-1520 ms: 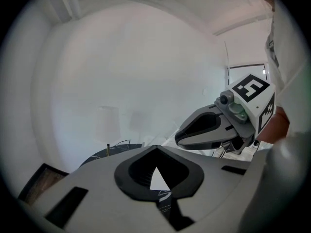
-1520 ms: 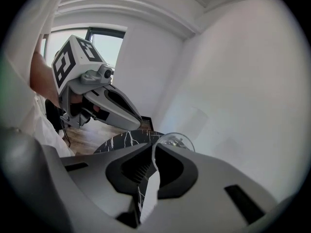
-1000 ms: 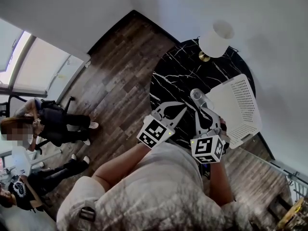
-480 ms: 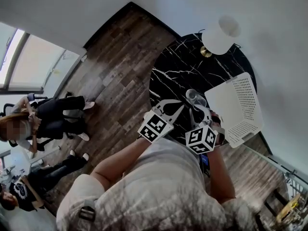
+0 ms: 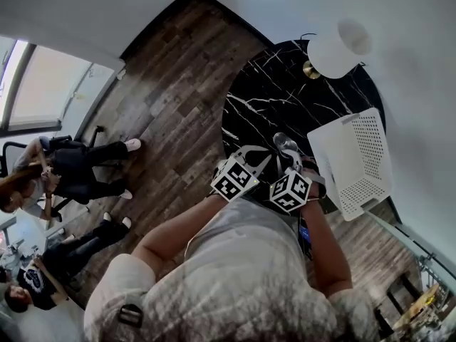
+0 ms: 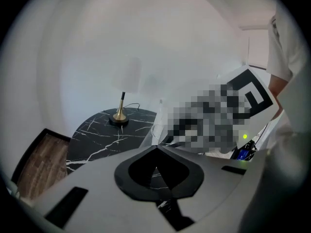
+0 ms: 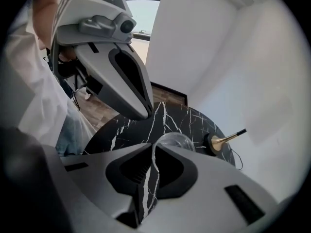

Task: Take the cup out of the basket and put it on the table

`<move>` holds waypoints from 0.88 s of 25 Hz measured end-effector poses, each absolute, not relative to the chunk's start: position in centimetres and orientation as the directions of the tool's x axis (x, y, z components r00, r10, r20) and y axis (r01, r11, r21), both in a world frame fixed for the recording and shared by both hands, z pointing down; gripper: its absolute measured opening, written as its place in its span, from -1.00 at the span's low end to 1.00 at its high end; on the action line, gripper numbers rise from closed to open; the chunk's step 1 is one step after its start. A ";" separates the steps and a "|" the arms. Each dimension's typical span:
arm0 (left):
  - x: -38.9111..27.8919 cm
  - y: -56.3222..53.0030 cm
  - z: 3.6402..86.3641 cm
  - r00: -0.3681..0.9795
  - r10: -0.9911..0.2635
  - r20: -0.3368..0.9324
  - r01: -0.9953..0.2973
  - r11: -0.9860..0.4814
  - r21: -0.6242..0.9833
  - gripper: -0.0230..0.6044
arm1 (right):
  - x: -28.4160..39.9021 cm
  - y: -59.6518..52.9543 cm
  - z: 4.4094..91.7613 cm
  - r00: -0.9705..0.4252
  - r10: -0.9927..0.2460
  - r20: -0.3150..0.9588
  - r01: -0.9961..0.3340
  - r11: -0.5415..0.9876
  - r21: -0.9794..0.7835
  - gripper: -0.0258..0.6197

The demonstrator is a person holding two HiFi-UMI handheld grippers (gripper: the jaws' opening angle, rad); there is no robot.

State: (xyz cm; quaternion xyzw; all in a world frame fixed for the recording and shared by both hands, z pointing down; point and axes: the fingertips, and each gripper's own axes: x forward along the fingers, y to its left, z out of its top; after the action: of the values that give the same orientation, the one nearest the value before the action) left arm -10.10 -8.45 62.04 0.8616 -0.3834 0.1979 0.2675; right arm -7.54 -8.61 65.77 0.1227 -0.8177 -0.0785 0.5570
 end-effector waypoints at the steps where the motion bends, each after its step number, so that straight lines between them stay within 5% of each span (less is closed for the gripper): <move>1: -10.0 -8.6 62.7 0.631 -0.543 0.554 -0.763 -0.565 0.314 -0.91 | -7.6 -8.7 66.5 -0.340 -0.277 0.899 -0.104 0.961 0.256 -0.83; 22: -10.0 -10.4 69.3 0.646 -0.431 0.630 -0.743 -0.544 0.390 -0.91 | -8.3 -10.1 73.0 -0.246 -0.164 0.955 -0.027 0.986 0.162 -0.83</move>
State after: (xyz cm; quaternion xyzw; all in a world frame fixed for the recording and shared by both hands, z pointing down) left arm -10.05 -10.40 69.31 0.8460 -0.3469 0.2378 0.3278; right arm -8.28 -10.10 72.96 0.0607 -0.7874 -0.0558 0.6109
